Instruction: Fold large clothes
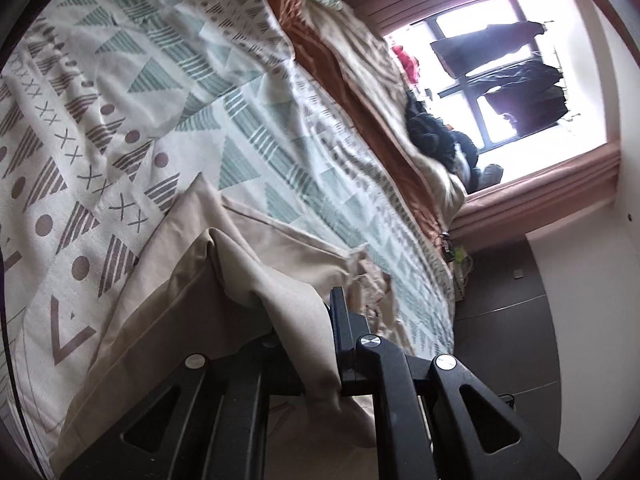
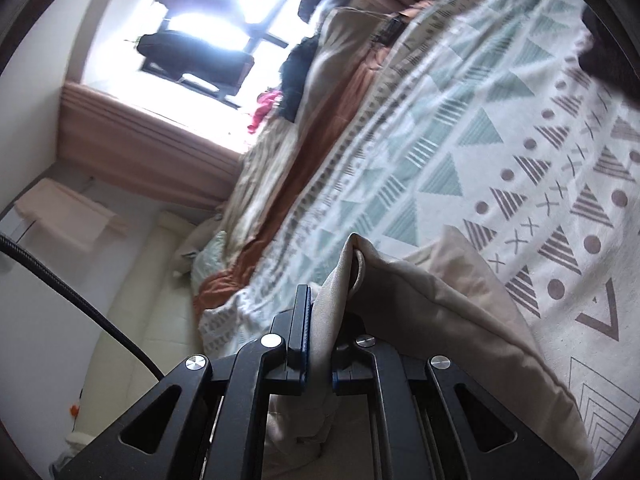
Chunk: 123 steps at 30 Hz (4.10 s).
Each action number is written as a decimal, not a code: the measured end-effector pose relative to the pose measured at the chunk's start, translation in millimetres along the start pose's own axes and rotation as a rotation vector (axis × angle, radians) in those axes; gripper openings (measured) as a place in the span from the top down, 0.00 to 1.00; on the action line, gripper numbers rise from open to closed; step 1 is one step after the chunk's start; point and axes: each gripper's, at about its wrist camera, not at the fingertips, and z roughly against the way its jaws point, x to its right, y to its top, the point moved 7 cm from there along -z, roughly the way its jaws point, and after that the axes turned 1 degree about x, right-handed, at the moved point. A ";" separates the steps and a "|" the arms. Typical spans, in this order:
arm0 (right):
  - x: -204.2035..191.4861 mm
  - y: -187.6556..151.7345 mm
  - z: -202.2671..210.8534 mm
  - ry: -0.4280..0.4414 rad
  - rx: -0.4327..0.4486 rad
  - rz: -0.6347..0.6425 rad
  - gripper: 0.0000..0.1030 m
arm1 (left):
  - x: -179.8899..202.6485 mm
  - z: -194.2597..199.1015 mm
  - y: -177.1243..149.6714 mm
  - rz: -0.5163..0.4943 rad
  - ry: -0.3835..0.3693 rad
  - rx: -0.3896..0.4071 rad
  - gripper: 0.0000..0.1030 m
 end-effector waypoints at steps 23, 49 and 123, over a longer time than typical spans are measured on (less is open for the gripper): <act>-76.1 -68.5 16.4 -0.181 -0.102 0.253 0.15 | -25.0 52.4 -29.0 -0.057 0.162 0.033 0.24; -166.9 -199.3 -184.0 -0.393 -0.497 0.617 0.41 | -144.1 134.9 -94.3 0.119 0.212 0.080 0.29; -145.6 -293.0 -23.3 -0.344 -0.518 0.666 0.81 | -116.4 56.1 -117.8 0.090 0.109 -0.068 0.79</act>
